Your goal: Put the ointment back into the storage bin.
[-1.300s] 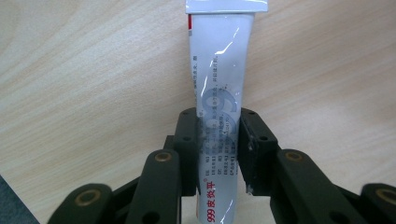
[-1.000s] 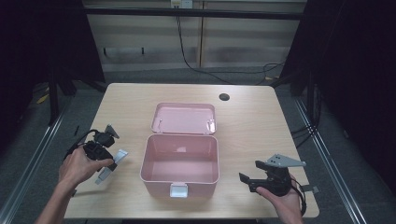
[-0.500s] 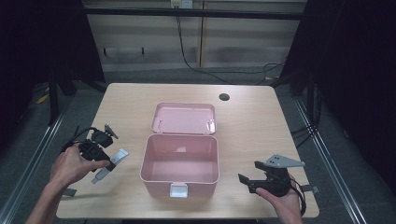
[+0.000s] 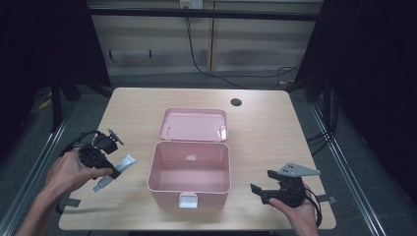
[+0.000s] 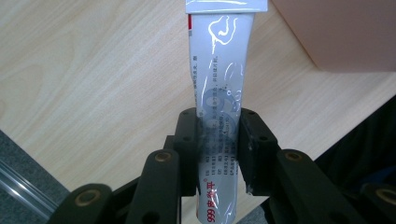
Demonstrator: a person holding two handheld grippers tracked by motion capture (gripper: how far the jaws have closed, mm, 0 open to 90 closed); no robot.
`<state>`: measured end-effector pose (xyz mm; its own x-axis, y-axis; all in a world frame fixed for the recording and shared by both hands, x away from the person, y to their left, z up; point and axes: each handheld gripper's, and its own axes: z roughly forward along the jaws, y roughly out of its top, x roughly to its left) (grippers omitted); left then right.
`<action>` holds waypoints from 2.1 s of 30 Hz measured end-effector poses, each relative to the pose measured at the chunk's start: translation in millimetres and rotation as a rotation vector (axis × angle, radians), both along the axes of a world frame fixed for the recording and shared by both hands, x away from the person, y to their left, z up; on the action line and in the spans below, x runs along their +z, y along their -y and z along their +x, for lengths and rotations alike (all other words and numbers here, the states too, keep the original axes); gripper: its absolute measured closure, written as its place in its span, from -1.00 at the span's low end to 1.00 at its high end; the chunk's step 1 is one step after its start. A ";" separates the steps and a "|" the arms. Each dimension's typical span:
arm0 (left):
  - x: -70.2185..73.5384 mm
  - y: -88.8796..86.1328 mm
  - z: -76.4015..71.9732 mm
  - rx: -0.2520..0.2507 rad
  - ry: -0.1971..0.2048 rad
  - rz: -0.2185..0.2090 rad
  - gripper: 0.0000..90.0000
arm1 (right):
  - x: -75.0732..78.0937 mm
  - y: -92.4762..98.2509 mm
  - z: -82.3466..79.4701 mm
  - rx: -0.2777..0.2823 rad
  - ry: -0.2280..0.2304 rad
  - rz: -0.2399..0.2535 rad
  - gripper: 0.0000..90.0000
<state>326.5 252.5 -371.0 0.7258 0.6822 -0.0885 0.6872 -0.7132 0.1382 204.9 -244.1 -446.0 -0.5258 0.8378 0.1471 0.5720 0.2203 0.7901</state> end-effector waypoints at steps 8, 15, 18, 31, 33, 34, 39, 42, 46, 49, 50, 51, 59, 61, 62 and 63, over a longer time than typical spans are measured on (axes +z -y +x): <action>14.3 0.2 -2.1 -0.076 0.025 0.009 0.59 | -0.1 0.3 0.2 -0.001 -0.003 0.004 -0.61; 22.4 1.3 -3.4 -0.180 0.008 0.001 0.58 | 0.3 -0.3 -0.1 0.002 -0.002 0.007 -0.61; 23.8 4.1 -5.1 -0.200 -0.001 0.007 0.58 | 0.0 -0.4 0.6 0.003 -0.003 0.007 -0.62; 34.4 6.8 -9.9 -0.280 -0.002 -0.028 0.58 | -0.3 -1.2 0.4 0.012 -0.010 0.006 -0.63; 36.7 5.0 -9.7 -0.286 0.000 -0.036 0.58 | -0.3 -1.2 0.3 0.012 -0.012 0.006 -0.63; 36.8 4.8 -10.2 -0.288 0.004 -0.037 0.58 | -0.3 -1.2 0.3 0.012 -0.012 0.006 -0.63; 44.0 0.3 -12.4 -0.294 0.022 -0.070 0.58 | -0.2 -1.4 0.1 0.013 -0.013 0.007 -0.63; 49.4 -0.8 -14.3 -0.311 0.049 -0.082 0.58 | -0.1 -1.4 0.1 0.013 -0.013 0.007 -0.63; 54.2 -0.3 -14.9 -0.317 0.058 -0.093 0.58 | -0.4 -1.5 0.5 0.017 -0.010 0.005 -0.63; 58.5 2.0 -16.0 -0.321 0.070 -0.104 0.58 | -0.3 -1.8 0.1 0.018 -0.013 0.004 -0.63; 59.6 2.8 -15.8 -0.324 0.065 -0.104 0.58 | -0.4 -1.7 0.3 0.020 -0.010 0.005 -0.63; 59.4 3.8 -15.7 -0.329 0.067 -0.108 0.58 | -0.3 -1.6 0.2 0.020 -0.010 0.006 -0.63; 61.7 14.2 -12.6 -0.336 0.077 -0.126 0.58 | -0.3 -2.6 -0.2 0.024 -0.014 0.003 -0.65; 63.2 16.4 -12.9 -0.345 0.077 -0.129 0.58 | -0.4 -2.1 0.0 0.023 -0.014 0.005 -0.65; 63.9 17.8 -13.0 -0.350 0.082 -0.135 0.58 | -0.4 -2.1 0.1 0.023 -0.015 0.005 -0.65; 64.5 19.0 -12.5 -0.352 0.087 -0.138 0.58 | -0.5 -2.3 0.1 0.023 -0.016 0.004 -0.65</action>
<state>313.9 233.4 -306.5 0.9223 0.3759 -0.0900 0.3851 -0.8740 0.2964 204.9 -241.8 -446.5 -0.5424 0.8249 0.1591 0.5793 0.2301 0.7820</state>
